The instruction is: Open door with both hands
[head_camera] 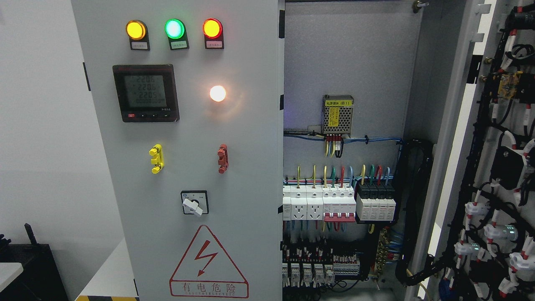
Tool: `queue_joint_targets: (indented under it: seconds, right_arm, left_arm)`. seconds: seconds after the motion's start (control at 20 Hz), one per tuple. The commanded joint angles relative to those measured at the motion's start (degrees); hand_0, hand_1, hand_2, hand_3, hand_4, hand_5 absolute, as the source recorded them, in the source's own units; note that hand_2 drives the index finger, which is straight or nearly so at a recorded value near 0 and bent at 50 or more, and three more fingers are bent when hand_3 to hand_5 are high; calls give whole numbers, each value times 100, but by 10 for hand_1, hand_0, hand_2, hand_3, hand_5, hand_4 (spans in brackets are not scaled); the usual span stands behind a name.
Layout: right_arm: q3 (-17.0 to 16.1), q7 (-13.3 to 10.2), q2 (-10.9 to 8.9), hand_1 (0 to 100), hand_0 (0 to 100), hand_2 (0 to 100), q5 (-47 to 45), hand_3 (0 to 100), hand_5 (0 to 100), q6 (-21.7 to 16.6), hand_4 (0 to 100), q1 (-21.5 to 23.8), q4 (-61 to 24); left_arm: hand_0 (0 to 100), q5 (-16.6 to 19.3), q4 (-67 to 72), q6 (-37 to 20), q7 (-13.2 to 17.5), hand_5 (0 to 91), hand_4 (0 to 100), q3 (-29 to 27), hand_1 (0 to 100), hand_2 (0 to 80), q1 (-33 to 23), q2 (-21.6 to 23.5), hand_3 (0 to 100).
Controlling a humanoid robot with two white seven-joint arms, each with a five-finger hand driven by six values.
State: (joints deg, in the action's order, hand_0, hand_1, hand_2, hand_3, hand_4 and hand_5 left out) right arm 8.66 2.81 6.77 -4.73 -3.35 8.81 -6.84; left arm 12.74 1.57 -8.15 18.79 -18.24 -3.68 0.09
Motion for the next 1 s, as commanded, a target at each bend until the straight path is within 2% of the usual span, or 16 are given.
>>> queue_joint_targets:
  seconds: [0.0, 0.2, 0.3, 0.4, 0.5, 0.65, 0.8, 0.95]
  right_arm:
    - [4, 0, 0, 0, 0, 0, -1, 0, 0, 1, 0, 42, -2]
    - [-5, 0, 0, 0, 0, 0, -1, 0, 0, 1, 0, 51, -10]
    - [-5, 0, -44, 0, 0, 0, -10, 0, 0, 10, 0, 146, -333]
    - [-5, 0, -79, 0, 0, 0, -1, 0, 0, 36, 0, 514, -1026]
    - [-5, -8, -210, 0, 0, 0, 7, 0, 0, 36, 0, 831, -1686]
    - [-5, -8, -281, 0, 0, 0, 8, 0, 0, 1, 0, 1131, -2311]
    - [-5, -17, -360, 0, 0, 0, 8, 0, 0, 27, 0, 1482, -2996]
    - [-14, -52, -387, 0, 0, 0, 8, 0, 0, 45, 0, 2079, -3953]
  left_arm:
    - [0, 18, 45, 50, -33, 0, 41, -128, 0, 0, -1, -79, 0]
    - [0, 27, 28, 50, -33, 0, 41, 170, 0, 0, 7, -79, 0]
    - [0, 27, 19, 24, -33, 0, 41, 355, 0, 0, -1, -79, 0]
    - [0, 27, 19, 32, -24, 0, 41, 408, 0, 0, -10, -79, 0]
    - [0, 18, 19, 15, -24, 0, 41, 697, 0, 0, -1, -79, 0]
    - [0, -17, 10, -20, -24, 0, 41, 1023, 0, 0, -10, -88, 0]
    - [0, -26, 10, -20, -24, 0, 42, 1041, 0, 0, -1, -88, 0]
    - [0, -35, 1, -20, -24, 0, 42, 1024, 0, 0, -1, -88, 0]
